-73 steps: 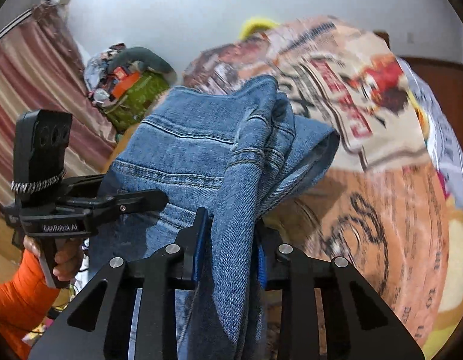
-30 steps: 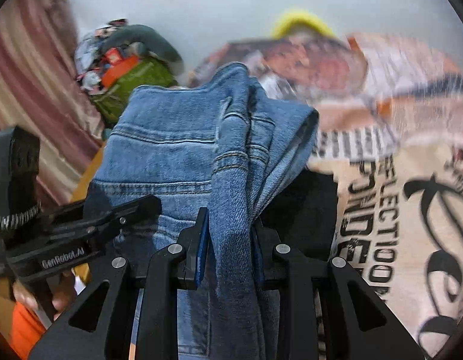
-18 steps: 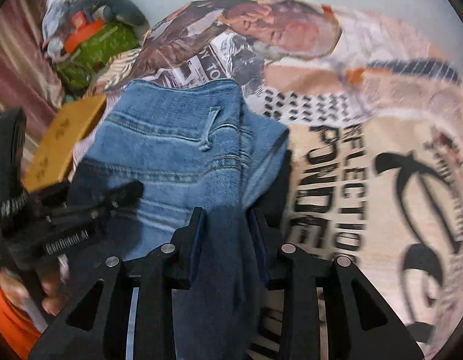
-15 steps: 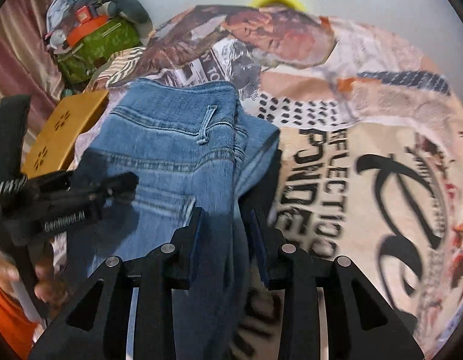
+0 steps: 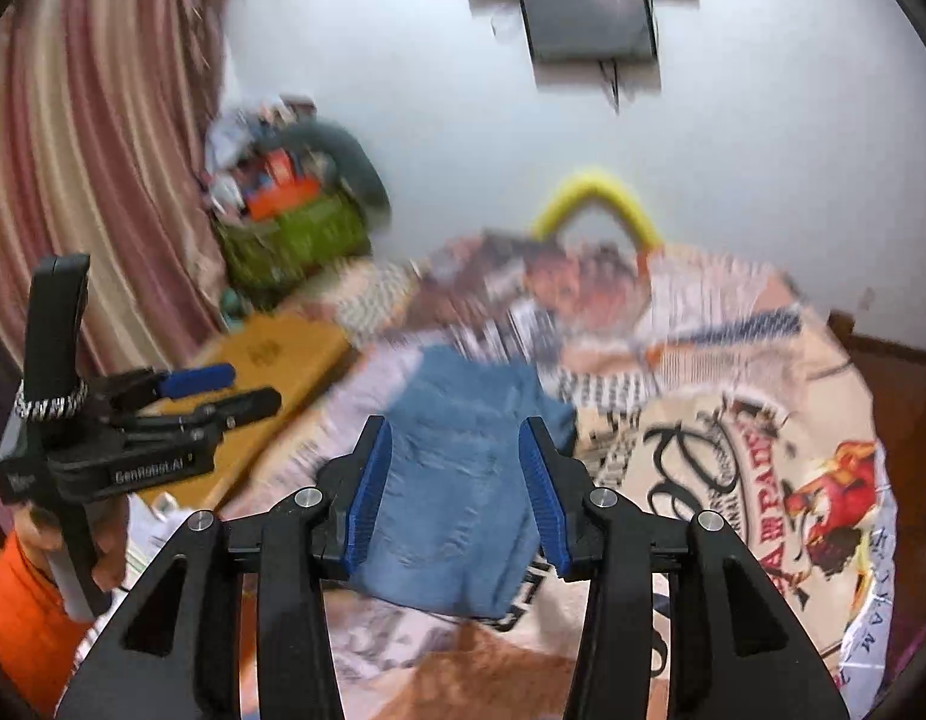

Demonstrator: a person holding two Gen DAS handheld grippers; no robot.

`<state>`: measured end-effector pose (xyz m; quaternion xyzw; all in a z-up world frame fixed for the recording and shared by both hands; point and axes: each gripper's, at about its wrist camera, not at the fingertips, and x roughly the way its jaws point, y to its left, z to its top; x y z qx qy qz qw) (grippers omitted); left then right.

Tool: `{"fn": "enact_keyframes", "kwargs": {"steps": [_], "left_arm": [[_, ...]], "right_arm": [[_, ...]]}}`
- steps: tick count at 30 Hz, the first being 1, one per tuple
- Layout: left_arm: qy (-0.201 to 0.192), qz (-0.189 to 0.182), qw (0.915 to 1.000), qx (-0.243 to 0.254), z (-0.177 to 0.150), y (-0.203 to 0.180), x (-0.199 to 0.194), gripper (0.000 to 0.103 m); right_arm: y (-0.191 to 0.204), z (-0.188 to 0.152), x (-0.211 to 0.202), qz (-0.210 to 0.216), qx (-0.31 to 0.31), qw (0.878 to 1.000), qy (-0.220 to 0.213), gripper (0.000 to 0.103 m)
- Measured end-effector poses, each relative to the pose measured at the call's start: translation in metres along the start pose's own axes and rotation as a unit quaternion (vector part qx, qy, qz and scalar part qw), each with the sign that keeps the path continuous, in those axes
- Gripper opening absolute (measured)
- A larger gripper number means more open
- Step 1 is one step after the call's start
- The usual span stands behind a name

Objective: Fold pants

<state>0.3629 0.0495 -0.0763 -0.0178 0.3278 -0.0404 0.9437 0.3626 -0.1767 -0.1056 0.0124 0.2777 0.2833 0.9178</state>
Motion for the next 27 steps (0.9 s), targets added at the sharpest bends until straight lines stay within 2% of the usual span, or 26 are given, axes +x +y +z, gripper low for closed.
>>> {"fn": "enact_keyframes", "kwargs": {"steps": [5, 12, 14, 18, 20, 21, 23, 24, 27], "left_arm": [[-0.066, 0.002, 0.9977, 0.011, 0.004, -0.023, -0.087, 0.061], [-0.166, -0.004, 0.986, 0.02, -0.016, -0.051, -0.199, 0.061], [-0.183, -0.007, 0.9829, 0.019, -0.024, -0.055, -0.218, 0.061], [-0.217, 0.019, 0.976, 0.014, -0.042, -0.065, -0.25, 0.062], [-0.224, 0.021, 0.9744, 0.01, -0.049, -0.068, -0.258, 0.067], [-0.228, 0.025, 0.9733, 0.008, -0.054, -0.07, -0.263, 0.074], [-0.237, 0.031, 0.9709, 0.007, -0.062, -0.072, -0.267, 0.085], [-0.239, 0.033, 0.9703, 0.008, -0.065, -0.073, -0.269, 0.09], [-0.237, 0.032, 0.9709, 0.006, -0.073, -0.074, -0.27, 0.099]], "right_arm": [[0.033, 0.003, -0.074, 0.019, -0.007, 0.997, -0.08, 0.041], [0.072, -0.012, -0.161, 0.008, -0.035, 0.985, -0.17, 0.041], [0.082, -0.02, -0.176, -0.003, -0.045, 0.981, -0.187, 0.041], [0.1, -0.034, -0.195, -0.021, -0.064, 0.976, -0.208, 0.041], [0.102, -0.038, -0.197, -0.011, -0.061, 0.975, -0.215, 0.041], [0.102, -0.039, -0.196, -0.007, -0.056, 0.975, -0.215, 0.042], [0.101, -0.041, -0.194, -0.01, -0.051, 0.976, -0.213, 0.051], [0.102, -0.043, -0.196, -0.014, -0.048, 0.976, -0.214, 0.059], [0.102, -0.045, -0.196, -0.031, -0.041, 0.975, -0.216, 0.076]]}}
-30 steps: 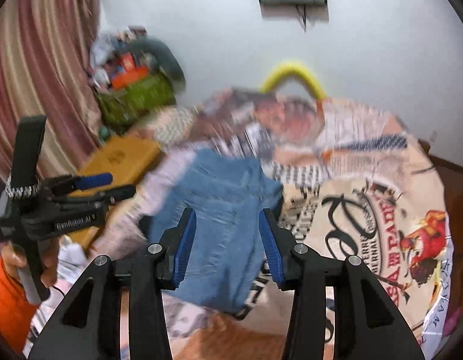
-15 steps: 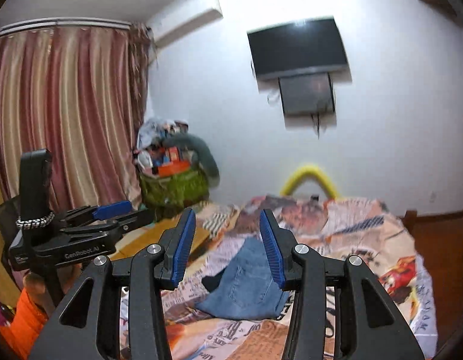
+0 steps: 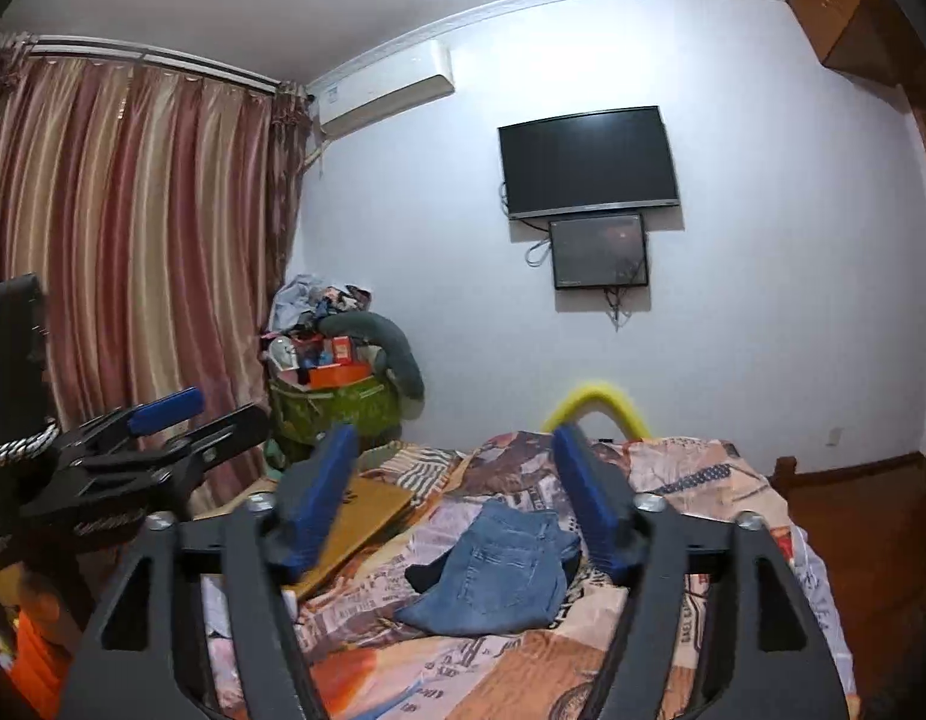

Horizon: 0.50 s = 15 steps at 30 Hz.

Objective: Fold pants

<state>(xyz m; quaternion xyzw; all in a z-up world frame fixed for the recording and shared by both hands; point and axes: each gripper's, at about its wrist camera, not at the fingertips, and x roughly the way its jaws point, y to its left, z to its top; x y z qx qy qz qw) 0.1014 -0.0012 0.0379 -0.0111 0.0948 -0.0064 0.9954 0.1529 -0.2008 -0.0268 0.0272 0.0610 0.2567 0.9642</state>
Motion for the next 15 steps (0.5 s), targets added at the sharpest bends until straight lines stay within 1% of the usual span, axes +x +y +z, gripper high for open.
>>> {"fn": "enact_keyframes", "kwargs": {"steps": [1, 5, 6, 7, 15], "left_arm": [[0.001, -0.001, 1.0, -0.002, -0.002, 0.002, 0.001, 0.102], [0.004, -0.001, 1.0, -0.006, -0.005, 0.005, 0.005, 0.103], [0.006, -0.001, 1.0, -0.007, -0.005, 0.007, 0.007, 0.103], [0.007, -0.001, 0.9999, -0.008, -0.007, 0.007, 0.008, 0.103], [0.013, 0.0, 0.9999, -0.009, -0.015, 0.009, 0.009, 0.103]], "right_arm": [[0.001, 0.0, 0.0, -0.004, 0.0, 1.0, 0.0, 0.082], [-0.001, 0.0, 0.001, -0.023, -0.003, 1.0, 0.001, 0.092], [-0.001, -0.001, 0.001, -0.026, -0.003, 1.0, 0.001, 0.098], [-0.001, -0.003, -0.001, -0.029, -0.003, 1.0, -0.001, 0.101], [-0.005, -0.013, -0.004, -0.038, 0.002, 0.999, 0.009, 0.102]]}}
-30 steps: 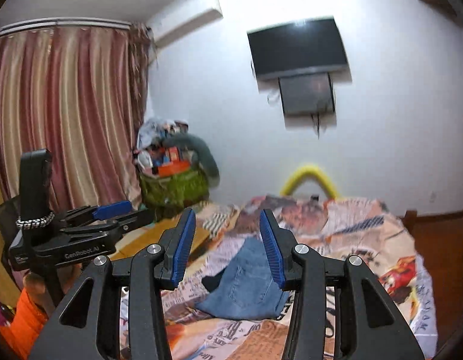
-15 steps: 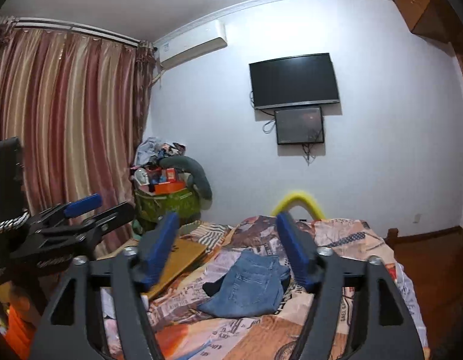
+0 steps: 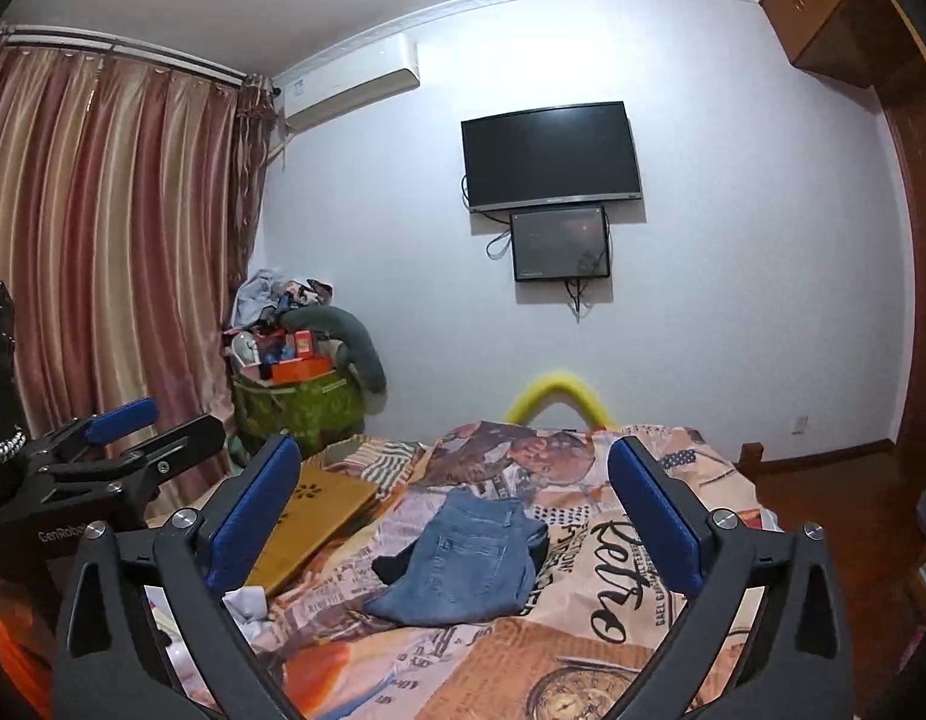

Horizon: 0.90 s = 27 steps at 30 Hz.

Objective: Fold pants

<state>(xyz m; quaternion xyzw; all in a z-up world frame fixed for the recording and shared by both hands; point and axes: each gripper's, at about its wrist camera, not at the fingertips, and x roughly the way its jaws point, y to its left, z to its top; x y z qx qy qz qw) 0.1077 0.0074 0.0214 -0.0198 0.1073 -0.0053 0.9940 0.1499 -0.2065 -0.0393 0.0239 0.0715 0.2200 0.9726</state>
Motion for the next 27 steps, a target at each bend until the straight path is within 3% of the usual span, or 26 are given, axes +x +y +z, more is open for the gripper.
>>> {"fn": "enact_keyframes", "kwargs": {"steps": [27], "left_arm": [[0.012, 0.001, 0.9999, 0.002, -0.012, 0.004, 0.015, 0.103]], "right_arm": [[-0.007, -0.005, 0.003, -0.002, 0.016, 0.999, 0.035, 0.102]]}}
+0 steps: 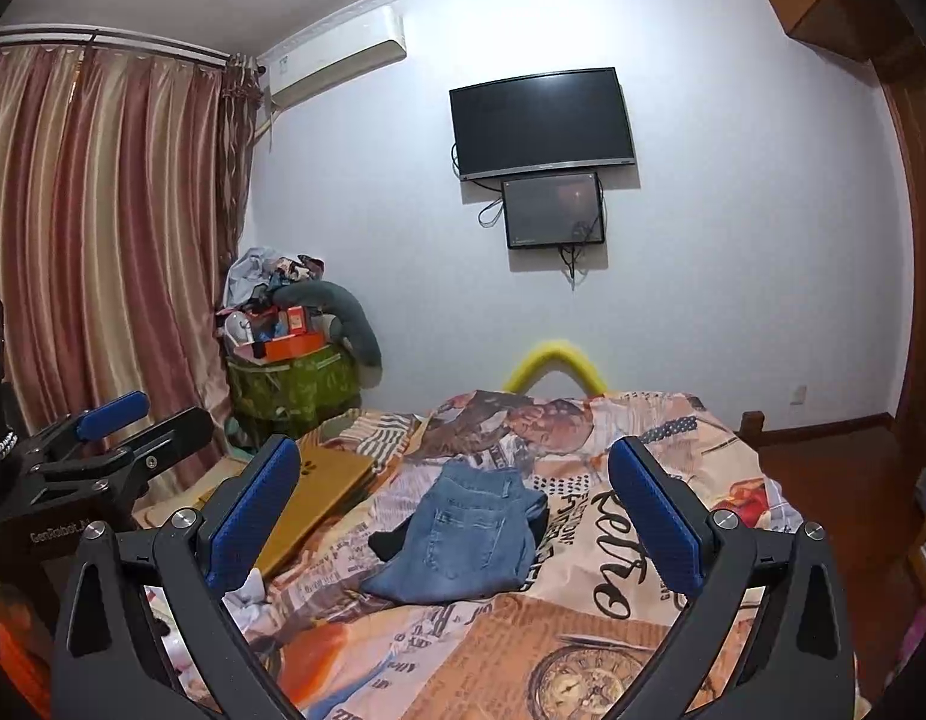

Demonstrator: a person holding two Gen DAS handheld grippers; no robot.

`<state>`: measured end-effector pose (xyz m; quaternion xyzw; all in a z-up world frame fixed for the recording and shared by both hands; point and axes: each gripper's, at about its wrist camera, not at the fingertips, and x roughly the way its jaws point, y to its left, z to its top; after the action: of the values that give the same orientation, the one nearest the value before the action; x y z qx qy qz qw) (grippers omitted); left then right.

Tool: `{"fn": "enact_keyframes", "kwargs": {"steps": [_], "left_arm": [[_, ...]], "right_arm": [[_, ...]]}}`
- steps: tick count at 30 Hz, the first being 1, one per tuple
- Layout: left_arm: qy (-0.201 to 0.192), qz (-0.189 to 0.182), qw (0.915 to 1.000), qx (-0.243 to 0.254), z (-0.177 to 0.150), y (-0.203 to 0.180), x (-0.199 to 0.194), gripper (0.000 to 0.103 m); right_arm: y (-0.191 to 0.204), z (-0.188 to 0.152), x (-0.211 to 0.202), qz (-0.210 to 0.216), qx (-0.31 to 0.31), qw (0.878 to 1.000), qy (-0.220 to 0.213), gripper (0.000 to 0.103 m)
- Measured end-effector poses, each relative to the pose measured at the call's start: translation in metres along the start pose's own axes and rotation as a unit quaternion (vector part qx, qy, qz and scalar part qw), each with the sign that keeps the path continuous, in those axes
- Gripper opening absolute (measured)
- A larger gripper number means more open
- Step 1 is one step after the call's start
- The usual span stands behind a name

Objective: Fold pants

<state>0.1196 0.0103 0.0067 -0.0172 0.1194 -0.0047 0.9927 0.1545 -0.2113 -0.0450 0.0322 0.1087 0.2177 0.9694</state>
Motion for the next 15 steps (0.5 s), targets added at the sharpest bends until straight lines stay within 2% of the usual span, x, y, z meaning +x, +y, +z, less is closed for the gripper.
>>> {"fn": "enact_keyframes", "kwargs": {"steps": [15], "left_arm": [[0.001, -0.005, 1.0, 0.003, -0.0019, -0.0001, 0.0002, 0.103]], "right_arm": [[-0.0055, 0.0007, 0.0006, -0.007, 0.002, 1.0, 0.005, 0.102]]}}
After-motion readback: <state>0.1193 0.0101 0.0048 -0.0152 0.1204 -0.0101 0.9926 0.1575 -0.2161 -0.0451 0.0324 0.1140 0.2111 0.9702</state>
